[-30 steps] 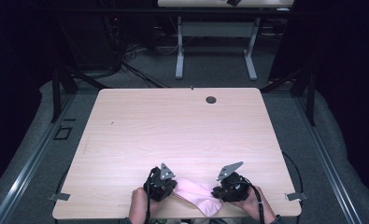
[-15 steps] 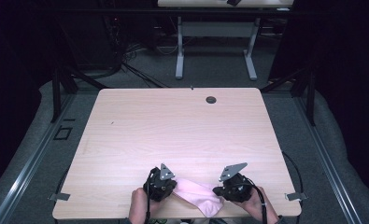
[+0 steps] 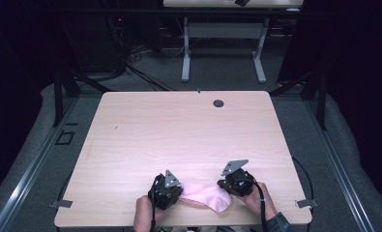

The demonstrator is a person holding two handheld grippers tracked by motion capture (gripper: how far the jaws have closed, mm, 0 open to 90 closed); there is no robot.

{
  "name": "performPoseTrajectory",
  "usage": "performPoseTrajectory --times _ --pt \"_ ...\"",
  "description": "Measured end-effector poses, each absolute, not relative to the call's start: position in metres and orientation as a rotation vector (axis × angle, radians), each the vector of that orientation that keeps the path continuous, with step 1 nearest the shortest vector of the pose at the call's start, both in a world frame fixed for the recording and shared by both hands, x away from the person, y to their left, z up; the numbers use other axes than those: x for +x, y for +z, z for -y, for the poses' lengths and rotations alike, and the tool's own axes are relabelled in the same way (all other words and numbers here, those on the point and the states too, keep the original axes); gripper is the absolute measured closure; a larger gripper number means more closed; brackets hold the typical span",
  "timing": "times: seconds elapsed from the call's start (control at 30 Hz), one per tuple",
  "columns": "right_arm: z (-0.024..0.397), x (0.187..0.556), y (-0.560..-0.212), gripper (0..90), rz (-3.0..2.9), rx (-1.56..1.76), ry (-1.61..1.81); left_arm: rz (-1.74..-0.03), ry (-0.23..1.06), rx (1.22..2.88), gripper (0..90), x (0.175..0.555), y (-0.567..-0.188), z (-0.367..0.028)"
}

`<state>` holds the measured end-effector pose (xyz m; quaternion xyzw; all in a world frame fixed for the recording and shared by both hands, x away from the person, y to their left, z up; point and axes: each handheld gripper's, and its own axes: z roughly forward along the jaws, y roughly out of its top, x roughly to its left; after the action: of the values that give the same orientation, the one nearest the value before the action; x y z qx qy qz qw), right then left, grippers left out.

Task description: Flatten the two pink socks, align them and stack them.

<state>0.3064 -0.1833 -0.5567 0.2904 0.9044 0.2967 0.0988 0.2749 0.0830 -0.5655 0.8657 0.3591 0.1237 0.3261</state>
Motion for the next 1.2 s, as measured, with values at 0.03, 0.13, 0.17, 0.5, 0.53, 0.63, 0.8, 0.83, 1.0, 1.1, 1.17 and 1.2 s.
performPoseTrajectory --times 0.03,0.13,0.17,0.5,0.53,0.63,0.8,0.83,1.0,1.1,1.17,1.2 --pt "0.186 0.305 -0.556 80.6 -2.661 0.873 0.898 -0.941 0.324 2.269 76.4 0.275 -0.565 -0.083" --pt "0.195 0.304 -0.551 77.5 -2.619 0.918 0.967 -0.954 0.331 2.219 63.2 0.275 -0.560 -0.086" --pt "0.201 0.302 -0.547 74.5 -2.590 0.947 1.008 -0.957 0.333 2.205 56.1 0.275 -0.557 -0.088" --pt "0.238 0.292 -0.529 46.8 -2.421 1.089 1.140 -0.984 0.395 2.148 24.7 0.280 -0.540 -0.111" --pt "0.241 0.291 -0.529 42.5 -2.404 1.102 1.154 -0.989 0.407 2.139 22.7 0.280 -0.539 -0.114" --pt "0.249 0.288 -0.524 29.5 -2.368 1.115 1.148 -1.008 0.429 2.117 16.7 0.281 -0.534 -0.127" --pt "0.270 0.283 -0.518 15.6 -2.282 1.159 1.146 -1.059 0.482 2.071 12.7 0.281 -0.525 -0.150" --pt "0.270 0.283 -0.518 15.6 -2.282 1.159 1.146 -1.069 0.487 2.066 12.7 0.281 -0.524 -0.154" --pt "0.288 0.283 -0.518 9.3 -2.223 1.225 1.158 -1.138 0.509 2.050 8.0 0.282 -0.527 -0.175" --pt "0.298 0.284 -0.520 4.6 -2.206 1.273 1.140 -1.175 0.517 2.045 6.1 0.283 -0.530 -0.187" --pt "0.305 0.286 -0.525 1.4 -2.187 1.310 1.131 -1.202 0.524 2.037 4.6 0.283 -0.533 -0.194" --pt "0.305 0.286 -0.525 1.4 -2.187 1.310 1.131 -1.218 0.531 2.030 4.6 0.283 -0.534 -0.197"
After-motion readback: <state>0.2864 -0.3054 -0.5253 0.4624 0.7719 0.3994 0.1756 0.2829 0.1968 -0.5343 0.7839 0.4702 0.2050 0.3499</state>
